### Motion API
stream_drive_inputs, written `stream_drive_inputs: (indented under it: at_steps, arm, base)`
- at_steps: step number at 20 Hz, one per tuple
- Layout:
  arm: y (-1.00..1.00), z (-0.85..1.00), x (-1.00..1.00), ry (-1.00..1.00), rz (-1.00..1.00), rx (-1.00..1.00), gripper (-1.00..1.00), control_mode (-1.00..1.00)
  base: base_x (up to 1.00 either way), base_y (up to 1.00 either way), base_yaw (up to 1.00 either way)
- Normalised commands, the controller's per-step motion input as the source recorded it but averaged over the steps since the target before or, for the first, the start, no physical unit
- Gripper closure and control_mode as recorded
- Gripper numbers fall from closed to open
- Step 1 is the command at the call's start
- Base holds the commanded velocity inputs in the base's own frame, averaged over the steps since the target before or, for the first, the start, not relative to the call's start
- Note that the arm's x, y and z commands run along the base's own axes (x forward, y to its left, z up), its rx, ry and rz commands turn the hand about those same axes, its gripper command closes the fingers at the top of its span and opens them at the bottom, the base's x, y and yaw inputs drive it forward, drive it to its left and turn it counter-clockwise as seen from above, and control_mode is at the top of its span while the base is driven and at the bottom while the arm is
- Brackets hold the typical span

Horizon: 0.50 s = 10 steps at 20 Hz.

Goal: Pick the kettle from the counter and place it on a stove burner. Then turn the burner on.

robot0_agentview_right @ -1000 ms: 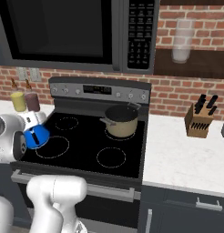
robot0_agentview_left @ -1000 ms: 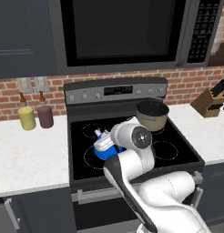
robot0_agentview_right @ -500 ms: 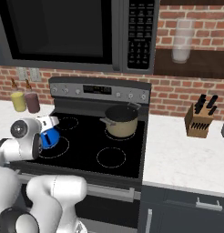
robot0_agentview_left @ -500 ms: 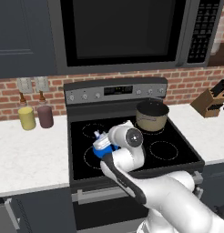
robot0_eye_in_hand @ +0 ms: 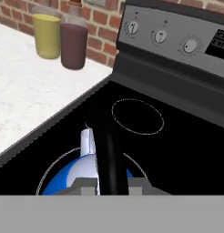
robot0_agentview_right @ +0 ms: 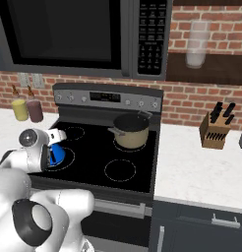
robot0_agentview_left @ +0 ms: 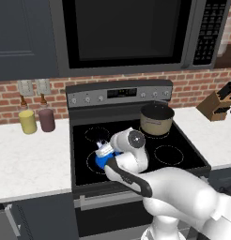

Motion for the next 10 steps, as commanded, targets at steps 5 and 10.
stream_drive_inputs:
  at_steps: [5, 10]
  arm:
    - [0.26, -0.31, 0.23, 0.02, 0.0, 0.0, 1.0, -1.0]
    - [0.16, -0.11, 0.33, -0.01, 0.0, 0.0, 1.0, -1.0]
  base:
    - [0.0, 0.0, 0.0]
    - [0.0, 0.0, 0.0]
